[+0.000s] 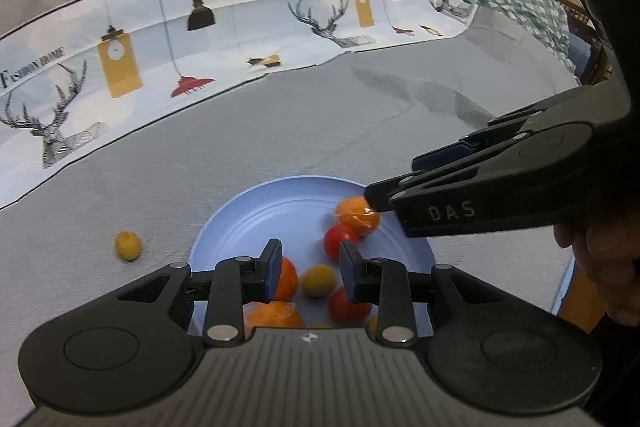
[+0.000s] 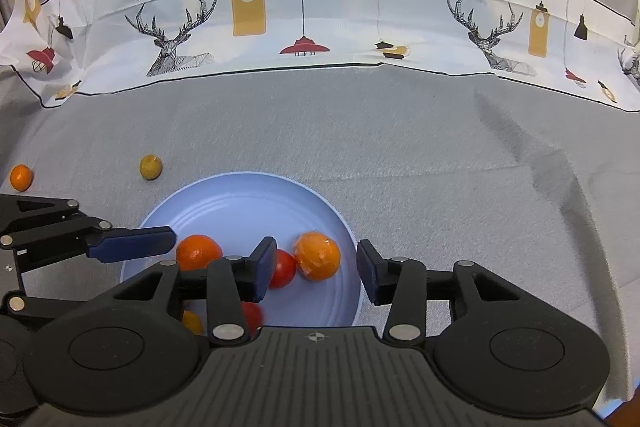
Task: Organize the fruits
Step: 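Lower both fruits onto the plate and open the left and right tools, then grasp a bare mandarin with the left tool while the right tool grasps a yellow fruit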
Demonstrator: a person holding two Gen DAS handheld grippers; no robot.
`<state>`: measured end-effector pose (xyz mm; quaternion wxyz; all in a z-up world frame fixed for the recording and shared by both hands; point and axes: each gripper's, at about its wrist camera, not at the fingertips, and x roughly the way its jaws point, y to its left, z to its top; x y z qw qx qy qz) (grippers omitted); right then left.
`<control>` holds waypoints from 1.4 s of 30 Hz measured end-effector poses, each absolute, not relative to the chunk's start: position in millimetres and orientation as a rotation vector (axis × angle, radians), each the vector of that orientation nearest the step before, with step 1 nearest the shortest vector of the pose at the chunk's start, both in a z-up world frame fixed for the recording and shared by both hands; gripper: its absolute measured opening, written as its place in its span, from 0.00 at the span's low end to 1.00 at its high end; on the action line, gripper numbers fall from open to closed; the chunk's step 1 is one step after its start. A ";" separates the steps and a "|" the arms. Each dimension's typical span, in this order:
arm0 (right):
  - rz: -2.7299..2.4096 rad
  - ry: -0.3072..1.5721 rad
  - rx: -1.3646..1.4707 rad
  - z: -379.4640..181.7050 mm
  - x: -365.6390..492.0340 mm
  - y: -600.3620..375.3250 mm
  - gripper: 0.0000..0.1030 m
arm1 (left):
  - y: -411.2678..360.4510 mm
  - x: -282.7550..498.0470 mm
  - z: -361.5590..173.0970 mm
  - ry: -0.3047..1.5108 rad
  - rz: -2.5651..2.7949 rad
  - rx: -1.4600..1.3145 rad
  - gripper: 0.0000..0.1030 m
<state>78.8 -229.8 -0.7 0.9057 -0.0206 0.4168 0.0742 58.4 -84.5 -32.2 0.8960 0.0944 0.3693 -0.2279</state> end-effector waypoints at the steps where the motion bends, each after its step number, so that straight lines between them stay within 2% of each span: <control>1: 0.150 0.857 -0.038 0.0 78.9 -229.6 0.45 | -80.9 57.1 -30.1 0.756 -0.457 0.196 0.34; 12: 0.166 0.799 0.043 12.5 79.0 -211.6 0.45 | 11.5 58.4 38.7 0.690 -0.239 0.089 0.33; 16: 0.183 0.782 0.055 16.0 80.8 -196.4 0.45 | 54.6 67.2 36.0 0.692 -0.085 0.050 0.33; 18: 0.191 0.775 0.067 16.6 82.0 -188.5 0.42 | 75.0 71.3 19.9 0.737 -0.001 0.028 0.33; 20: 0.199 0.768 0.075 16.9 83.2 -180.7 0.29 | 93.8 83.7 12.4 0.831 0.131 -0.001 0.32; 23: 0.211 0.759 0.079 16.6 87.0 -168.3 0.22 | 125.5 94.2 11.1 0.856 0.237 -0.167 0.33; 28: 0.242 0.769 0.113 11.9 97.6 -149.8 0.23 | 150.4 106.9 -2.1 0.944 0.346 -0.276 0.36; 29: 0.247 0.771 0.120 10.7 99.8 -146.8 0.23 | 153.1 106.7 -3.3 0.947 0.355 -0.286 0.39; 31: 0.261 0.774 0.140 8.1 107.7 -138.5 0.23 | 158.0 107.2 -4.5 0.948 0.374 -0.302 0.57; 32: 0.268 0.778 0.143 6.2 111.9 -134.0 0.25 | 160.4 108.0 -5.2 0.950 0.379 -0.308 0.60; 36: 0.289 0.797 0.123 -5.7 132.5 -113.0 0.28 | 171.6 116.8 -18.0 0.983 0.402 -0.338 0.62; 38: 0.302 0.812 0.117 -13.3 142.8 -104.0 0.36 | 178.5 118.0 -20.8 0.991 0.426 -0.352 0.63; 42: 0.313 0.843 0.095 -27.8 159.8 -84.5 0.43 | 190.9 123.7 -28.7 1.011 0.474 -0.371 0.68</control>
